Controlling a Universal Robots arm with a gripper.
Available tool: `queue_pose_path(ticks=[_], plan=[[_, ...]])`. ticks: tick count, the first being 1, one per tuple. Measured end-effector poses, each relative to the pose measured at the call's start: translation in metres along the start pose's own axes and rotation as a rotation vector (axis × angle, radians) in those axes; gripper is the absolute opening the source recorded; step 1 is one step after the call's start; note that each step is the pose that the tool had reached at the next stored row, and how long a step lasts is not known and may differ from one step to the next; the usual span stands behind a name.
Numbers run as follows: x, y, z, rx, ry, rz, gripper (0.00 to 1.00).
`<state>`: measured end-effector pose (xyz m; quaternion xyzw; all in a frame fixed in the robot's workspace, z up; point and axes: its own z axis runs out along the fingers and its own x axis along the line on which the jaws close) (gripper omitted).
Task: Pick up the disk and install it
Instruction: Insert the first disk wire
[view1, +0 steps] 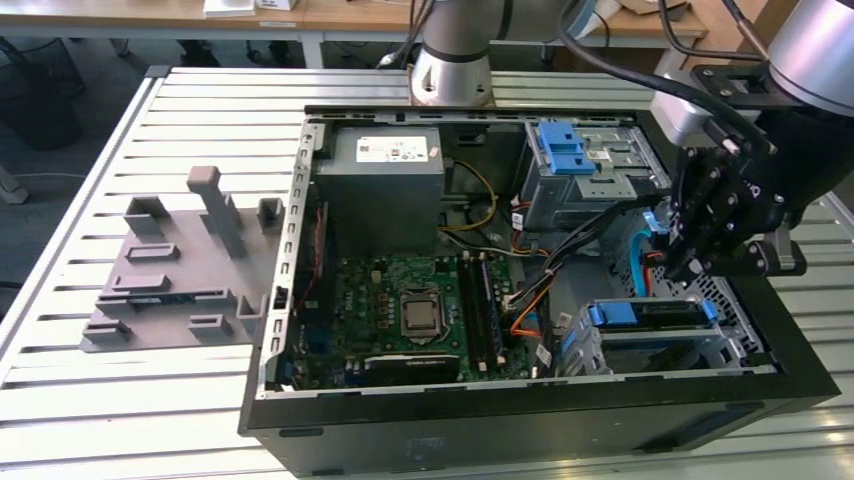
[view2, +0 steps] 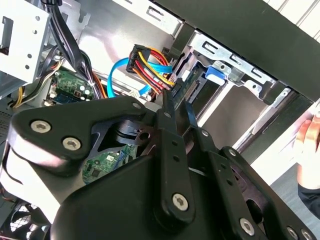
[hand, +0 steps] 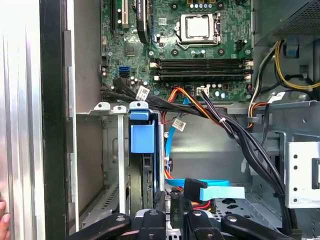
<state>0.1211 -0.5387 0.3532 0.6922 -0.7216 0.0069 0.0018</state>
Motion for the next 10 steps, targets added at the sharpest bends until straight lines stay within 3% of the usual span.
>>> queue_pose_path(ticks=[10], plan=[[-0.0001,0.0,0.0038,0.0011,-0.0008,0.0,0.25]])
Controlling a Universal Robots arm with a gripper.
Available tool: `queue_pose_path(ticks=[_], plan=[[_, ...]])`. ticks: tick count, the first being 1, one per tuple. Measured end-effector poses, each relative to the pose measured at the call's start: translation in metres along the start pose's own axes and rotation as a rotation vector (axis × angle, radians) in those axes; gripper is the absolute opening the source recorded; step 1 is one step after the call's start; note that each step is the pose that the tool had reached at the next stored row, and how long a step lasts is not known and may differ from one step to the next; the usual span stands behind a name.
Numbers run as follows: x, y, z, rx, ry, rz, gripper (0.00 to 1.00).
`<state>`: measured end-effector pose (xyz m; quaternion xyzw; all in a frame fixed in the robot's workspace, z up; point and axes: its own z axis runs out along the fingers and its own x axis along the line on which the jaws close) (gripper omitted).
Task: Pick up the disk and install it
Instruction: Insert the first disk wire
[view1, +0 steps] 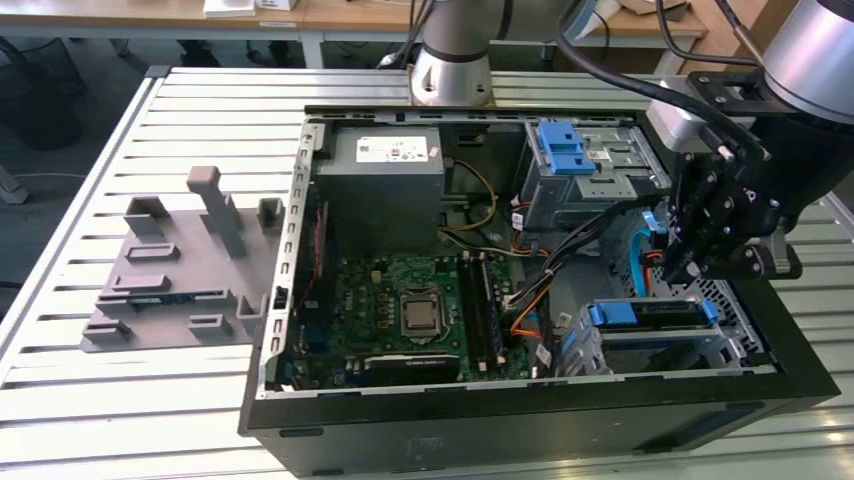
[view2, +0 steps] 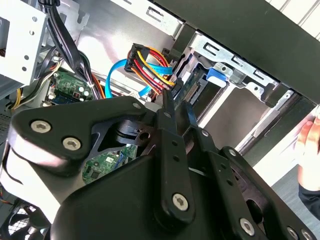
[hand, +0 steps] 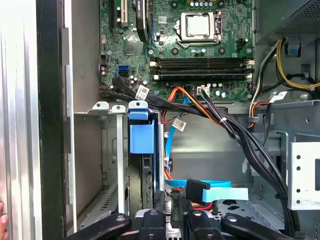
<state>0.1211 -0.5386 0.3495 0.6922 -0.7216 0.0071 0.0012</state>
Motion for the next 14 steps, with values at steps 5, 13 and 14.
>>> queue_pose_path(ticks=[5,13,14], plan=[[-0.0005,0.0,-0.0005,0.0,-0.0001,0.0,0.32],[-0.0045,0.0001,-0.0023,0.0,0.0,0.0,0.32],[-0.0046,0.0002,-0.003,0.0,0.0,0.0,0.32]])
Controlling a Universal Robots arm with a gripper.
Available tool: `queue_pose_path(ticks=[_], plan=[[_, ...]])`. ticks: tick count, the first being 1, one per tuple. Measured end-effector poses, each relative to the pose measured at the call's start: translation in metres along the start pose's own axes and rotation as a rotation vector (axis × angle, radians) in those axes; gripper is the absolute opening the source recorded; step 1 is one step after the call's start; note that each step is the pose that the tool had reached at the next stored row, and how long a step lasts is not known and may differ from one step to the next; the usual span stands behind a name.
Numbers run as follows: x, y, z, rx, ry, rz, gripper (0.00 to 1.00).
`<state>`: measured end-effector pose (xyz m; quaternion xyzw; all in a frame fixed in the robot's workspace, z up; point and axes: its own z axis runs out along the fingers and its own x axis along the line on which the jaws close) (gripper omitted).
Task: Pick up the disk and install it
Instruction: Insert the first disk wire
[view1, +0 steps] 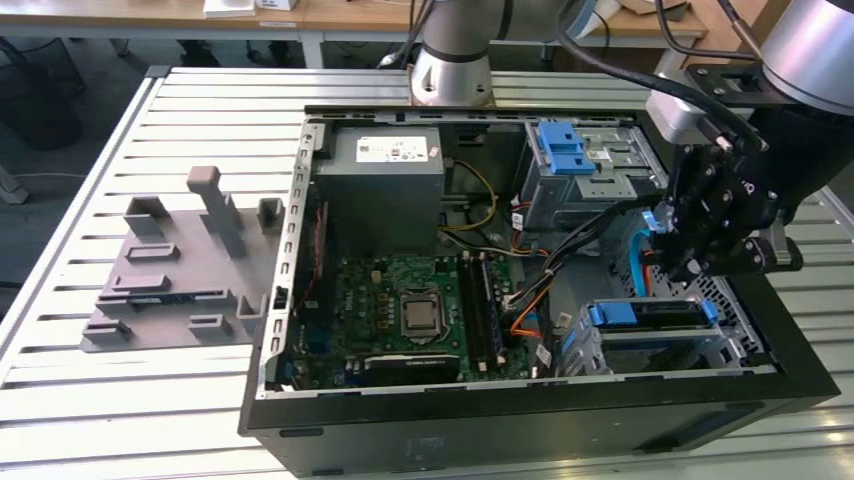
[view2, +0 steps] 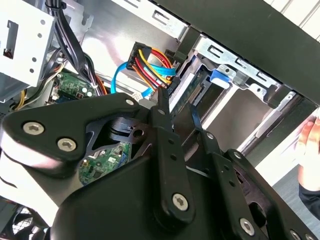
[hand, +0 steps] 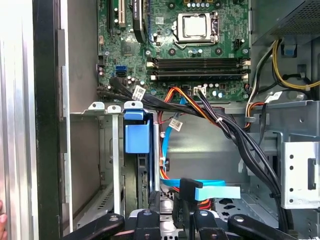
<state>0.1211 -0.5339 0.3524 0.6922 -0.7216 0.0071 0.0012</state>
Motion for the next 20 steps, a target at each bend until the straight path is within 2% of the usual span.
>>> queue_pose_path(ticks=[6,15,16,18,20], plan=[[-0.0009,0.0,-0.0013,0.0,-0.0002,0.0,0.32],[-0.0011,0.0,0.0045,0.0052,-0.0007,0.0,0.32],[-0.0011,0.0,0.0046,0.0053,-0.0008,0.0,0.31],[-0.0011,0.0,0.0048,0.0054,-0.0013,0.0,0.18],[-0.0011,0.0,0.0049,0.0054,-0.0015,0.0,0.16]])
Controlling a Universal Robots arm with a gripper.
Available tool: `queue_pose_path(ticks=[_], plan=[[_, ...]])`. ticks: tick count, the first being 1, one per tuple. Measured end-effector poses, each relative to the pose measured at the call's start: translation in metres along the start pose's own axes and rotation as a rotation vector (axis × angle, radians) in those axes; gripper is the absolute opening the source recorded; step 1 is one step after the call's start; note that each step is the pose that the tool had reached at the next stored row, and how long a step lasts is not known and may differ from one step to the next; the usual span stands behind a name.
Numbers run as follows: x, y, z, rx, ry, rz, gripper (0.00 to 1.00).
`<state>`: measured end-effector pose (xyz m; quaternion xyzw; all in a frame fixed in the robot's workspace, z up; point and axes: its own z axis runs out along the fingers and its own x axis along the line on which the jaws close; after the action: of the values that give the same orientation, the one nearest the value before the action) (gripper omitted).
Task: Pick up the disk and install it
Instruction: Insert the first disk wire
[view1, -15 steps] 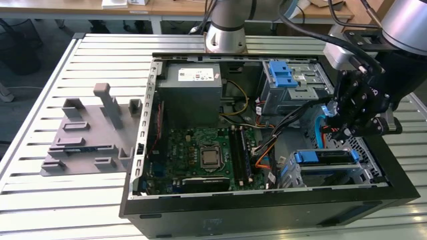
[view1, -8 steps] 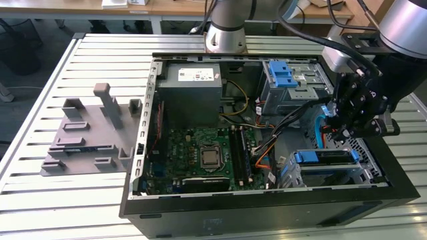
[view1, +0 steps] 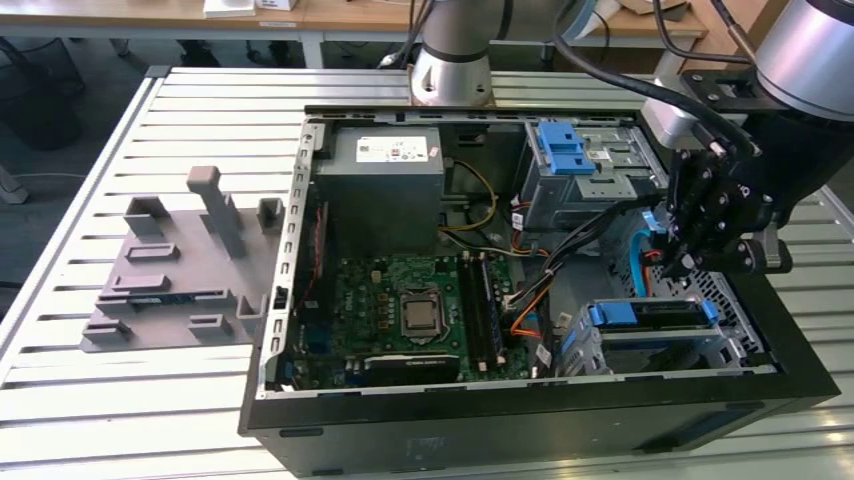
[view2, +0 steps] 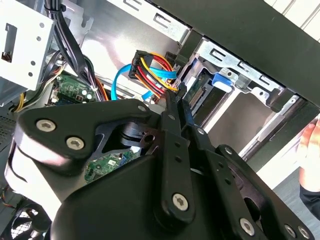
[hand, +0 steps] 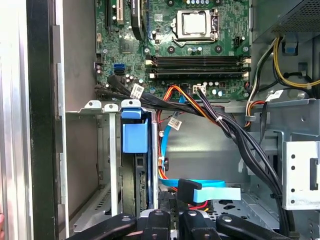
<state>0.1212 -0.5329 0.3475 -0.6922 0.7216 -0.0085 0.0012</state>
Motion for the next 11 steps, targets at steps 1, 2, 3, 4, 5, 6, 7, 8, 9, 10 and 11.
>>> queue_pose_path(ticks=[1,2,3,4,5,6,7,8,9,10,11], plan=[[0.0,0.0,0.0,0.0,0.0,0.0,0.16],[0.0,-0.0001,0.0,0.0,0.0,0.0,0.16],[0.0,-0.0001,0.0001,-0.0003,0.0008,0.0,0.16],[0.0,-0.0002,0.0001,-0.0007,0.0048,0.0,0.16],[0.0,-0.0003,0.0001,-0.001,0.0128,0.0,0.16],[0.0,-0.0003,0.0,-0.0015,0.0208,0.0,0.16],[0.0,-0.0003,0.0001,-0.0022,0.0282,0.0,0.16],[0.0002,-0.0003,0.0001,-0.0029,0.0331,0.0,0.16],[0.0008,-0.0003,0.0002,-0.0032,0.0357,0.001,0.16],[0.0017,-0.0003,0.0003,-0.0038,0.0363,0.003,0.16],[0.003,-0.0004,0.0006,-0.0045,0.0363,0.004,0.16]])
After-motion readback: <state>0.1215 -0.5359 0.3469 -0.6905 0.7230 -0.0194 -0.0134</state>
